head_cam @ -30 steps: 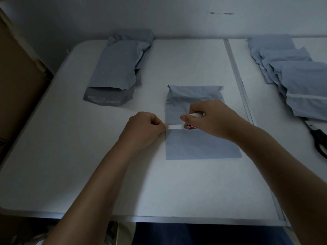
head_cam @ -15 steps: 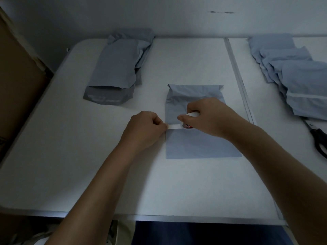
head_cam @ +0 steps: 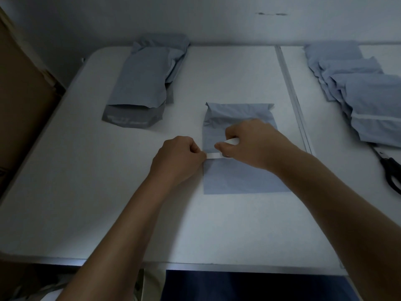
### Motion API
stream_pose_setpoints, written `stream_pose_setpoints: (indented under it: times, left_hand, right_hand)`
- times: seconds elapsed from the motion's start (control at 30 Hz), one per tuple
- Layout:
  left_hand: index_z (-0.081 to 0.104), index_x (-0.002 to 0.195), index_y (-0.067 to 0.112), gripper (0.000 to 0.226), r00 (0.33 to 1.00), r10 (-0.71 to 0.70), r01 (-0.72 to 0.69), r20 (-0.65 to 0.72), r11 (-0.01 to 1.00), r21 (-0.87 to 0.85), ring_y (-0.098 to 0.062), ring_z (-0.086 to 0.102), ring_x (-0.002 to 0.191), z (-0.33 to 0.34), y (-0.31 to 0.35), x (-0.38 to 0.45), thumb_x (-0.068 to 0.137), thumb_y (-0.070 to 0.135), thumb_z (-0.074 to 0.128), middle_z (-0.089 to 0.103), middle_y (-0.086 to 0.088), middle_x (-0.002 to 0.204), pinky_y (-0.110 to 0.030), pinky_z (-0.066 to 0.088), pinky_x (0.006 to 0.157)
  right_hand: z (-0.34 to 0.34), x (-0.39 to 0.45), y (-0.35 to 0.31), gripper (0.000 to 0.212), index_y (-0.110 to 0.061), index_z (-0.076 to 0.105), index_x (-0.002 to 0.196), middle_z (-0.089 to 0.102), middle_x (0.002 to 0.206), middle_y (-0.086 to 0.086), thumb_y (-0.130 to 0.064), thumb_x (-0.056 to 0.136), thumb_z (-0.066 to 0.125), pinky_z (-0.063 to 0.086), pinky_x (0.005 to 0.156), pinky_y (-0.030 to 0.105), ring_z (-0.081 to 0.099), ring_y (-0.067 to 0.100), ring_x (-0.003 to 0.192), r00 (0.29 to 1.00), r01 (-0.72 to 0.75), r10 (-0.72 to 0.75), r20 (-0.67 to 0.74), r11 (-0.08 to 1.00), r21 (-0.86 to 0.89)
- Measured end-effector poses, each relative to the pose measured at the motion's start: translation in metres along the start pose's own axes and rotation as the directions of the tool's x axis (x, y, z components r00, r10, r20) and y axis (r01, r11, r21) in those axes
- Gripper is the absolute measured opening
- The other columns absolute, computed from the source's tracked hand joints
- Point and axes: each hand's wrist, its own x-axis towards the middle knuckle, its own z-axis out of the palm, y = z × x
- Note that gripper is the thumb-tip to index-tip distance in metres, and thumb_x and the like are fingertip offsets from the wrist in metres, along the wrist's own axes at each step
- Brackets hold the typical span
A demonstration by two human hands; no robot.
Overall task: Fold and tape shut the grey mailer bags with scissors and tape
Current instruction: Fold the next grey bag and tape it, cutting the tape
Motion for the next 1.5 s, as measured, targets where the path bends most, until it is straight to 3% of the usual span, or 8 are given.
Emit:
stream_pose_setpoints:
  times: [0.2,0.4,0.57,0.67,0.93,1.07,1.23,1.5]
  left_hand:
    - [0.062,0.083,0.016,0.018,0.999,-0.002,0.0,0.038,0.998,0.062,-0.018,0.06,0.077,0.0,0.004,0.002,0.087,0.033,0.061,0.063,0.0,0.081,-0.037,0.052,0.073]
    - [0.053,0.072,0.021,0.021,0.993,0.003,-0.023,0.121,0.985,0.169,-0.019,0.057,0.074,-0.005,0.005,0.009,0.086,0.035,0.059,0.058,0.003,0.076,-0.029,0.043,0.062]
    - [0.055,0.074,0.017,0.021,0.985,0.027,-0.057,0.168,0.982,0.178,-0.014,0.054,0.068,-0.012,0.005,0.012,0.088,0.032,0.06,0.058,0.001,0.075,-0.026,0.038,0.056]
    - [0.06,0.082,0.015,0.018,0.988,0.036,-0.064,0.151,0.98,0.186,-0.017,0.058,0.075,-0.013,0.004,0.011,0.087,0.033,0.06,0.061,0.001,0.08,-0.028,0.042,0.062]
    - [0.049,0.073,0.024,0.019,0.997,0.068,-0.076,0.042,0.965,0.251,-0.019,0.057,0.076,-0.008,-0.005,0.002,0.089,0.032,0.056,0.058,0.002,0.081,-0.03,0.044,0.064]
    - [0.061,0.092,0.019,0.013,0.973,0.222,-0.207,-0.054,0.956,0.206,-0.016,0.058,0.081,-0.012,-0.01,-0.01,0.095,0.027,0.052,0.063,0.003,0.09,-0.033,0.049,0.072]
    - [0.07,0.099,0.007,0.021,0.792,0.602,-0.579,-0.102,0.794,0.184,-0.02,0.062,0.09,-0.002,-0.014,-0.019,0.089,0.005,0.052,0.066,-0.006,0.101,-0.023,0.043,0.075]
    - [0.074,0.1,0.005,0.028,0.747,0.664,-0.629,-0.01,0.713,0.31,-0.027,0.068,0.086,0.012,-0.023,-0.017,0.075,0.007,0.061,0.071,-0.011,0.1,-0.025,0.048,0.076]
  right_hand:
    - [0.002,0.0,-0.001,0.041,-0.026,0.042,0.059,0.044,0.054,-0.008,-0.048,0.09,0.055,0.029,0.052,0.024,0.039,0.005,0.052,1.0,0.006,-0.007,-0.01,1.0,-0.02]
    - [0.003,0.001,0.0,0.039,-0.026,0.045,0.06,0.045,0.057,-0.008,-0.05,0.089,0.055,0.036,0.061,0.028,0.039,0.005,0.055,1.0,0.005,-0.005,0.0,1.0,-0.025]
    - [0.0,0.001,-0.002,0.037,-0.025,0.047,0.062,0.047,0.057,-0.007,-0.048,0.089,0.056,0.032,0.055,0.024,0.042,0.005,0.054,1.0,0.006,-0.005,0.02,1.0,-0.015]
    - [0.0,0.001,-0.003,0.037,-0.02,0.052,0.065,0.05,0.058,-0.005,-0.048,0.089,0.056,0.035,0.055,0.025,0.045,0.008,0.055,1.0,-0.002,0.003,0.029,1.0,-0.014]
    - [-0.005,0.002,-0.005,0.037,-0.011,0.06,0.073,0.052,0.06,-0.002,-0.043,0.089,0.058,0.035,0.053,0.024,0.047,0.01,0.054,0.997,-0.025,0.023,0.071,0.999,0.027]
    - [-0.006,0.002,-0.006,0.035,-0.012,0.06,0.073,0.054,0.061,-0.002,-0.044,0.09,0.059,0.036,0.053,0.024,0.049,0.011,0.056,0.996,-0.024,0.022,0.09,0.999,0.026]
    - [-0.006,0.003,-0.007,0.036,-0.016,0.059,0.069,0.052,0.059,-0.003,-0.046,0.088,0.06,0.032,0.053,0.024,0.047,0.009,0.055,0.997,-0.013,0.012,0.078,1.0,0.012]
    - [-0.006,0.003,-0.007,0.04,-0.013,0.055,0.066,0.05,0.058,-0.001,-0.046,0.087,0.061,0.032,0.052,0.025,0.045,0.011,0.053,0.998,0.006,-0.006,0.061,1.0,-0.002]
